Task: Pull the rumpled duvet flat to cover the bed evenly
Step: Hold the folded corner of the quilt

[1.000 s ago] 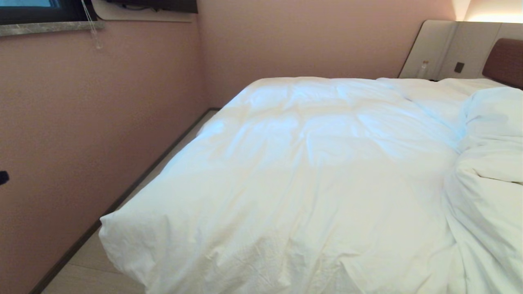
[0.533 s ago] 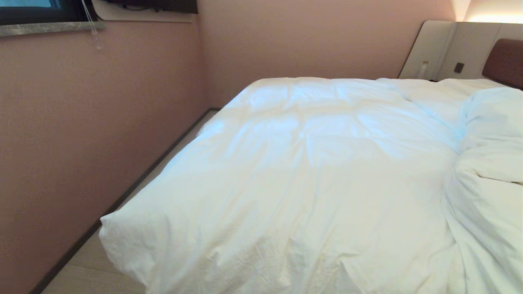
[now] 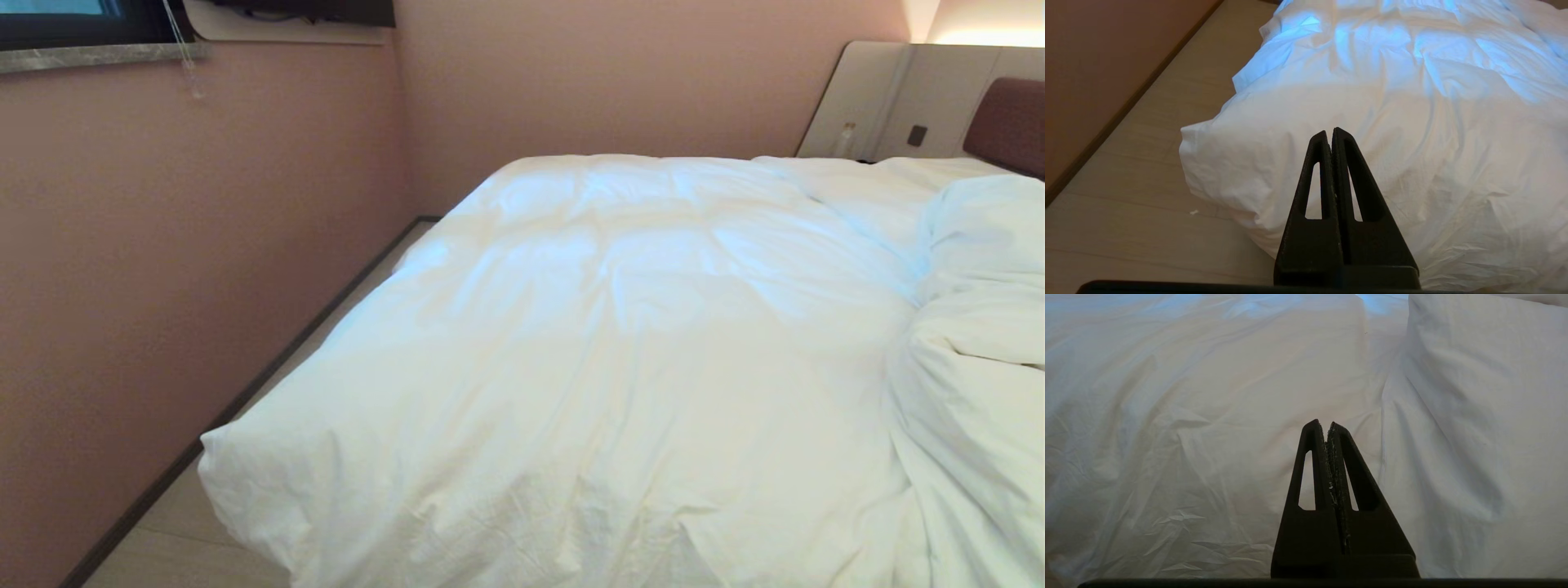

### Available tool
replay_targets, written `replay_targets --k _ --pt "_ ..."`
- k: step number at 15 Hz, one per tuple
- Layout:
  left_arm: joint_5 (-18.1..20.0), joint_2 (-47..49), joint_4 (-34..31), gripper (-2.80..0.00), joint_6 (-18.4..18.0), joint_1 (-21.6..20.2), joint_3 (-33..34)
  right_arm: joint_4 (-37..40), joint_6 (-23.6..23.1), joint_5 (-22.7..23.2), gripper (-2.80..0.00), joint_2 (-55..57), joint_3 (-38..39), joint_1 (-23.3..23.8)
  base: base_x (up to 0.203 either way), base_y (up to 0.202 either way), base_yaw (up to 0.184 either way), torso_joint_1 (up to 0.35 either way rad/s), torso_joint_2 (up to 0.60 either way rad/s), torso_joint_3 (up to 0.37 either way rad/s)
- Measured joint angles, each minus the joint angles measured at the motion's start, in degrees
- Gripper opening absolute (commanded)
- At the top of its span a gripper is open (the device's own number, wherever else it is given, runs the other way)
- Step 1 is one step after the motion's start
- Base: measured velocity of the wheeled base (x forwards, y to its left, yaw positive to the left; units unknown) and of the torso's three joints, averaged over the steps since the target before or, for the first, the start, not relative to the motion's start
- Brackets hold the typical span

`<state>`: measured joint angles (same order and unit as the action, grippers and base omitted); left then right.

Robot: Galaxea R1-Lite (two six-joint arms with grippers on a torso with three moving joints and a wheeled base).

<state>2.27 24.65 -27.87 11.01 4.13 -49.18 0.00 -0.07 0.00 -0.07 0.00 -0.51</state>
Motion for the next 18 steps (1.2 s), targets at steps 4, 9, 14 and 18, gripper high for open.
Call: replay_targets --k 4,9,14,18 --pt "-0.1 -6.9 0.1 -2.80 -2.6 -0.4 1.5 0.0 0.0 0.0 -2.80 0.0 0.0 0.0 0.000 0.000 0.000 0.000 0.00 0.000" --pt "-2.9 -12.0 0.4 -2.80 -3.8 -2.1 5.2 0.0 0.0 0.0 -2.80 0.0 0.0 0.0 0.000 0.000 0.000 0.000 0.00 0.000" --pt "-2.5 -17.2 0.6 -2.80 -8.2 -3.3 9.7 0.0 0.0 0.0 -2.80 0.0 0.0 0.0 0.000 0.000 0.000 0.000 0.00 0.000" --pt "-2.4 -23.1 1.4 -2.80 -10.8 -3.6 15.8 0.0 0.0 0.0 -2.80 0.0 0.0 0.0 0.000 0.000 0.000 0.000 0.00 0.000"
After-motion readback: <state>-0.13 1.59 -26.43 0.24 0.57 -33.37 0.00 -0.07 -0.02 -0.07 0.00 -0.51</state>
